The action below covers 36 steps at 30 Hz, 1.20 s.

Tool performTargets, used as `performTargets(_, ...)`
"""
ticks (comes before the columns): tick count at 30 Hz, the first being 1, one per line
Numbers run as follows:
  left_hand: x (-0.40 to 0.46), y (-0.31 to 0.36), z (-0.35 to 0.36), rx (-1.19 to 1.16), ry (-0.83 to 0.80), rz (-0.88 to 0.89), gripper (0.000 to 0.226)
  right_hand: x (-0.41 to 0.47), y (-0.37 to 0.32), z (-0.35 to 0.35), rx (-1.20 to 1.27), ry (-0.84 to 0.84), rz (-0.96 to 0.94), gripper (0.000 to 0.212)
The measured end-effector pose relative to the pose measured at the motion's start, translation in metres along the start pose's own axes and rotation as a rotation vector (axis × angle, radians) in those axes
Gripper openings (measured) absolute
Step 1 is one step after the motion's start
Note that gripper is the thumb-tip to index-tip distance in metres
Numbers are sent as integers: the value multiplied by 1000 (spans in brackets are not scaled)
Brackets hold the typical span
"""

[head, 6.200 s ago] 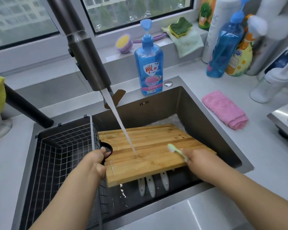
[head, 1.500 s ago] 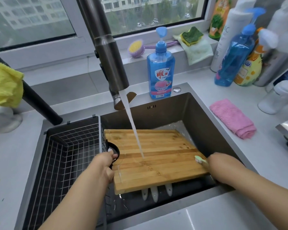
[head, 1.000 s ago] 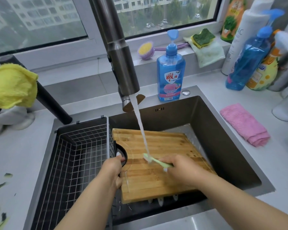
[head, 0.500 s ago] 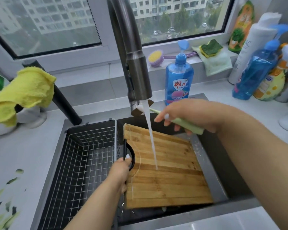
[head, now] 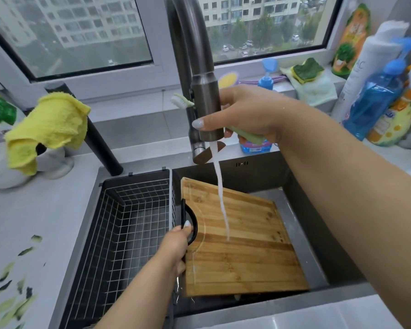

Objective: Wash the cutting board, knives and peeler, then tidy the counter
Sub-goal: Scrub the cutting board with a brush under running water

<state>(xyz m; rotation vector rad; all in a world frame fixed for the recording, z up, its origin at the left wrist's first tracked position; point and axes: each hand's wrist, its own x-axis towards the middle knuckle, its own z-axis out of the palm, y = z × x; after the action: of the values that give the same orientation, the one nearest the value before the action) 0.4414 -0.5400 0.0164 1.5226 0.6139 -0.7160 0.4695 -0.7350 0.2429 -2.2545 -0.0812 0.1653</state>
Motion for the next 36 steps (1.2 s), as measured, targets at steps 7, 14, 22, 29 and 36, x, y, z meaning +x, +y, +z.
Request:
performTargets(7, 1, 0, -1, -37, -10, -1, 24, -1, 10, 18, -43, -49, 31, 25)
performTargets(14, 2, 0, -1, -33, -10, 2, 24, 18, 28, 54, -9, 6, 27, 39)
performTargets(22, 2, -1, -1, -30, -3, -4, 24, 36, 37, 64, 9, 139, -38, 44)
performTargets(29, 3, 0, -1, -37, 14, -17, 24, 36, 39, 66, 25, 156, -39, 44)
performTargets(36, 11, 14, 0, -26, 50, -27, 28, 10, 37, 60, 95, 48, 15, 33)
